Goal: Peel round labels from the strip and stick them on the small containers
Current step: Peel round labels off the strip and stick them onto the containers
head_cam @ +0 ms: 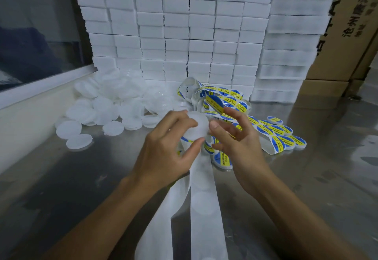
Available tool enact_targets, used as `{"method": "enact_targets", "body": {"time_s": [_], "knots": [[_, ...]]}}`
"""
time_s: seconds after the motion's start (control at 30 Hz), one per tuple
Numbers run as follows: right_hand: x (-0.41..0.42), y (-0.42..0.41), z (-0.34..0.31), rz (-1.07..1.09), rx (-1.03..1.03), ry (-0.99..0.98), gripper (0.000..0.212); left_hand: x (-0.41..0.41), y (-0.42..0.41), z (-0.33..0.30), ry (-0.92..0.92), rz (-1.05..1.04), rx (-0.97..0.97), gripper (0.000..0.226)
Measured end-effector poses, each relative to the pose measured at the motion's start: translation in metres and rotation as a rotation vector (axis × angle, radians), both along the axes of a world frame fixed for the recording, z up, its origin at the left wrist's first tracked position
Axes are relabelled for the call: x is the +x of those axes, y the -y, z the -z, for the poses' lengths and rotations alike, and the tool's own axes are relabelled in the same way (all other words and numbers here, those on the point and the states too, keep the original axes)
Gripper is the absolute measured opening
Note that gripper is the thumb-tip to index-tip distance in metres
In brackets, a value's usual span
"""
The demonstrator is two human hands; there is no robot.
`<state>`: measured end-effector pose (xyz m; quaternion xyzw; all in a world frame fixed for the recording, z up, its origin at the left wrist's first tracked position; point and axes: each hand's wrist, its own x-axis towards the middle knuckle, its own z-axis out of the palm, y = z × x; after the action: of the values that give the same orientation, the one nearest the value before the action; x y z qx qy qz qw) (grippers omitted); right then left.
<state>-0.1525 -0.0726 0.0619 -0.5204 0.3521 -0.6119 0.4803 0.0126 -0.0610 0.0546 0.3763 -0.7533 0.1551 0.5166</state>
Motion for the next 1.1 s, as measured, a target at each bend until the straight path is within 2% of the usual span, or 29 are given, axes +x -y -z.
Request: {"method": "enact_targets", "body": {"time_s": [0.07,0.3,0.43,0.6,0.63,0.7,0.8,0.87,0.97,1.1], "knots": [[0.005,-0.004,0.001,-0.073,-0.007,-0.012,0.048,0.000,-0.001,0.001,0.046,0.030,0.011,0.025],[0.008,-0.005,0.002,0.009,0.002,0.018,0.041,0.004,0.000,-0.002,0.142,0.088,0.058,0.021],[0.005,-0.001,-0.001,0.025,0.080,0.076,0.045,0.007,0.005,-0.003,0.244,0.029,-0.065,0.012],[0.006,-0.001,-0.002,-0.009,0.122,0.124,0.034,0.008,0.006,-0.004,0.197,0.018,-0.103,0.010],[0.006,-0.001,-0.002,0.001,0.122,0.115,0.030,0.007,0.006,-0.004,0.133,0.027,-0.077,0.009],[0.003,0.001,-0.001,0.064,0.120,0.093,0.023,0.004,0.003,-0.005,-0.124,0.078,0.054,0.010],[-0.002,0.004,-0.001,0.182,0.096,0.070,0.010,-0.001,0.002,-0.009,-0.645,0.214,0.459,0.028],[-0.005,0.005,-0.002,0.240,0.084,0.059,0.006,0.000,0.004,-0.010,-0.888,0.297,0.631,0.031],[-0.011,0.006,-0.006,0.289,0.056,0.034,0.011,0.002,0.005,-0.013,-1.124,0.387,0.792,0.025],[-0.017,0.007,-0.008,0.315,0.038,0.034,0.009,0.004,0.006,-0.015,-1.275,0.480,0.894,0.016]]}}
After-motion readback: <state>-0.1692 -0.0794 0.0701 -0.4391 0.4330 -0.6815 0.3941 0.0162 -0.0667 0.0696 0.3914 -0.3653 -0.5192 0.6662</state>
